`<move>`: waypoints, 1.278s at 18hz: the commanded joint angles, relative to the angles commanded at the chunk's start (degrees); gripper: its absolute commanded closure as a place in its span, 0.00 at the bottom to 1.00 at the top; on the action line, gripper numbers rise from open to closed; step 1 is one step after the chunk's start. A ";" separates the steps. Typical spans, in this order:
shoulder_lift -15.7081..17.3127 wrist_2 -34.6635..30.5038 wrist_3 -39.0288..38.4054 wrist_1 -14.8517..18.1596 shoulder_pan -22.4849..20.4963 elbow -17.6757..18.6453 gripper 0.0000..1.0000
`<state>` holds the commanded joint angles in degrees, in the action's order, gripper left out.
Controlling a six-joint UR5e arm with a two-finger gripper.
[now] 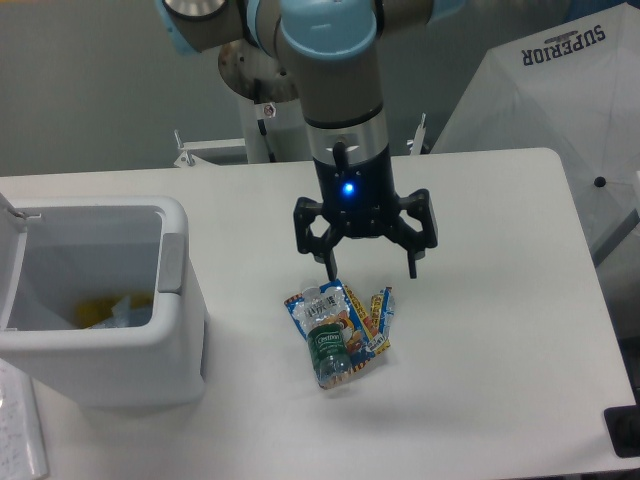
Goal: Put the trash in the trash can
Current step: 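Lower the open gripper over the clear plastic bottle on the wrapper, then close the gripper around the clear plastic bottle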
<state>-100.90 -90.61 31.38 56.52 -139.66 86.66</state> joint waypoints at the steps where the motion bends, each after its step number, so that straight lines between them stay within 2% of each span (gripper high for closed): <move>1: -0.17 -0.70 0.09 -0.44 0.09 0.52 0.00; 7: -0.61 -1.41 -0.18 -0.18 0.09 2.37 0.00; 12: -2.19 -1.50 -0.62 -2.55 0.26 5.97 0.00; 15: -5.17 -1.41 -1.84 -2.55 0.87 6.33 0.00; 18: -8.60 -0.97 -7.72 -2.64 2.37 6.24 0.00; 20: -10.36 -0.71 -8.52 -2.64 3.24 6.24 0.00; 23: -12.64 2.71 -13.87 -3.60 3.60 6.50 0.00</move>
<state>-113.54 -87.90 17.50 52.91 -136.05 93.16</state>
